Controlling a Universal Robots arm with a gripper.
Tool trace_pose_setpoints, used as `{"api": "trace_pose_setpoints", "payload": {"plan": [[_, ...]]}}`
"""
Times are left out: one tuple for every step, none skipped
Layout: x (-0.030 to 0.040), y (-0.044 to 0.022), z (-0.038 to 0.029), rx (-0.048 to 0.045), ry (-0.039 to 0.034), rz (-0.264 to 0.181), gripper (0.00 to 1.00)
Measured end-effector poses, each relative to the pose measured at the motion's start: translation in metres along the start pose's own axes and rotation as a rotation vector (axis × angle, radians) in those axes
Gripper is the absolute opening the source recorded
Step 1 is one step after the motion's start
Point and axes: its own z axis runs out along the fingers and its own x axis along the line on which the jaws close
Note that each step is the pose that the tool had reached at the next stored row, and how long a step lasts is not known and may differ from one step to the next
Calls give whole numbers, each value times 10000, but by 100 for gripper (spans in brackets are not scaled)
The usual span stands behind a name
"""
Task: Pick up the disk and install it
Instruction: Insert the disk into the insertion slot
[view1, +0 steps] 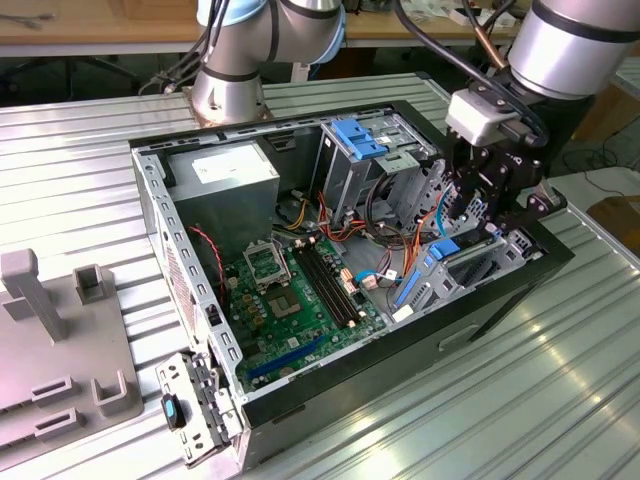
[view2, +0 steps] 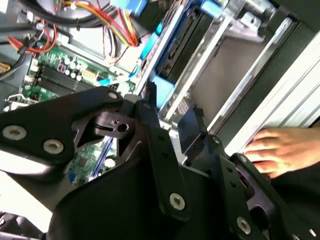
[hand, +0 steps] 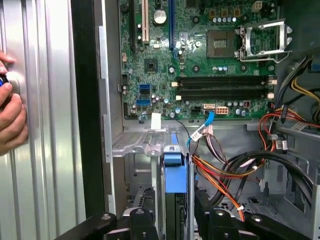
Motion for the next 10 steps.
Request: {"api": "trace_pose_setpoints", "payload": {"plan": [[0, -32, 5, -9, -2, 1, 43], [-1, -72, 10, -23, -2, 1, 36], [-4, -112, 15, -43, -1, 0, 36], [-9, -182, 25, -82, -3, -2, 30], [-15, -264, 39, -129, -4, -2, 18], [-16, -306, 50, -177, -3, 0, 12], [-17, -331, 59, -228, -3, 8, 11], [-19, -344, 66, -272, -2, 20, 11], [-21, -363, 75, -315, -1, 33, 11], [-23, -377, 81, -349, 0, 43, 11]]}}
